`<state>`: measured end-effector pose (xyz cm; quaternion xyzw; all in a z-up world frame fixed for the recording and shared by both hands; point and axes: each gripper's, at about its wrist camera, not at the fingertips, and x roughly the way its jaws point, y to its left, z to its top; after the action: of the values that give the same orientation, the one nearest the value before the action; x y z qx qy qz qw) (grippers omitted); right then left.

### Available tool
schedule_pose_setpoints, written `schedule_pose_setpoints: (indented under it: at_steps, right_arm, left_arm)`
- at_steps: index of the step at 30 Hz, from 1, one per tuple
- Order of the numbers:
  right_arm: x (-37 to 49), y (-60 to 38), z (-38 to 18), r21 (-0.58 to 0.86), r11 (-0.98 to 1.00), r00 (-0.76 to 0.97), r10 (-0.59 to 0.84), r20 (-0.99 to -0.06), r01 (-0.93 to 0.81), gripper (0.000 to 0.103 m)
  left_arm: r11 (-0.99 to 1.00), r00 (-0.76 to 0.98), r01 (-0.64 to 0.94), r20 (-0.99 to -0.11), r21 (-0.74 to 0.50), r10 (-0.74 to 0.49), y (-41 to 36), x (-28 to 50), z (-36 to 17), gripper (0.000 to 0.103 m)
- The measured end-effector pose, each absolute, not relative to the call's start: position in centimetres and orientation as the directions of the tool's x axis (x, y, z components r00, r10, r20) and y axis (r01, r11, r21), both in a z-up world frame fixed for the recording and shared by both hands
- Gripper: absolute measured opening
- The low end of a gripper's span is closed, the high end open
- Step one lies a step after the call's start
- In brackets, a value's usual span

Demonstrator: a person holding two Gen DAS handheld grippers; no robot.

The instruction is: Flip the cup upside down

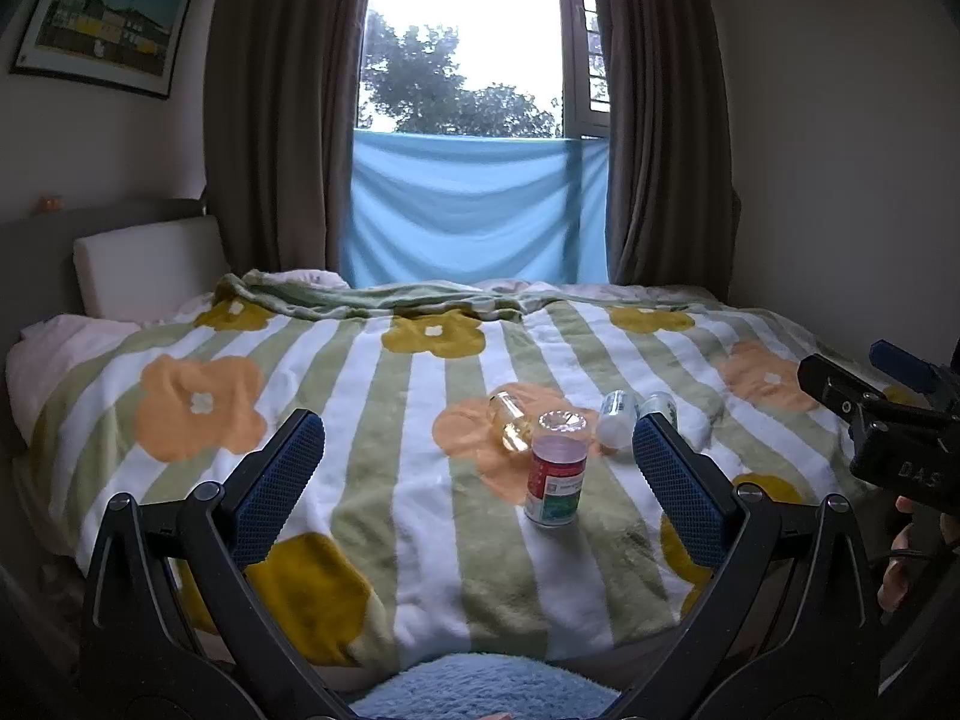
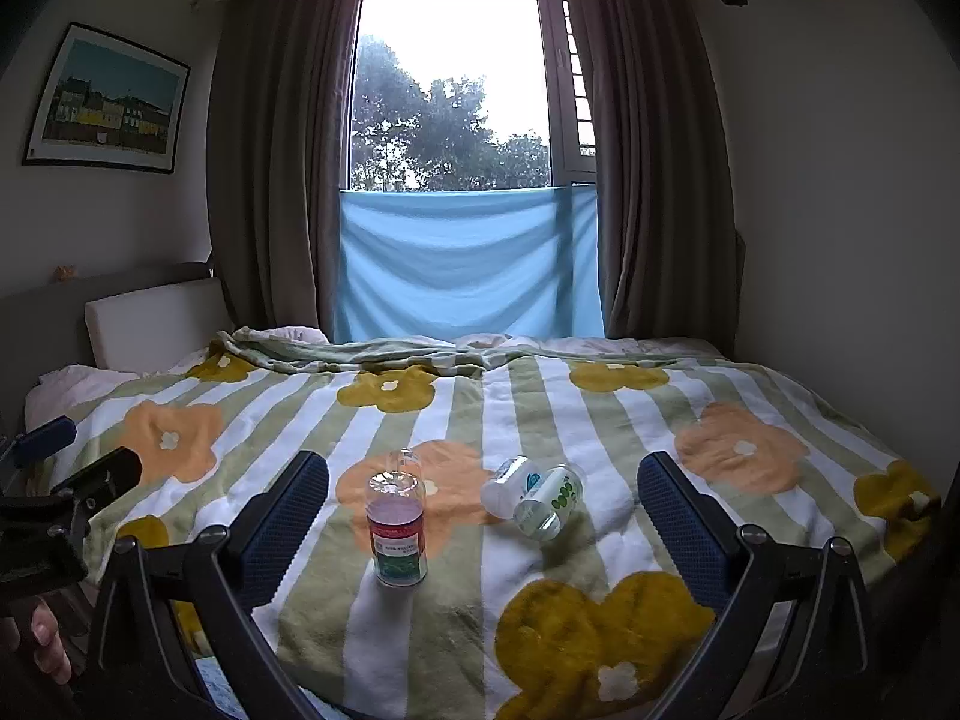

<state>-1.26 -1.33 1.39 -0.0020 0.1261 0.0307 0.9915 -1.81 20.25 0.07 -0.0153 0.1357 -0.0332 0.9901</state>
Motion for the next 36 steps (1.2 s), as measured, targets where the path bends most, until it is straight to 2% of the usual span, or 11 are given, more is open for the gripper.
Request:
schedule_pose_setpoints:
  at_steps: [36]
  right_arm:
    - [-0.57, -1.01, 1.65, 0.033, 0.997, 0.965, 0.072, -0.252, -0.066, 0.103]
  left_arm:
    - [0.999, 0.960, 0.024, -0.278, -0.044, -0.036, 21.00, -1.40, -0.55, 0.103]
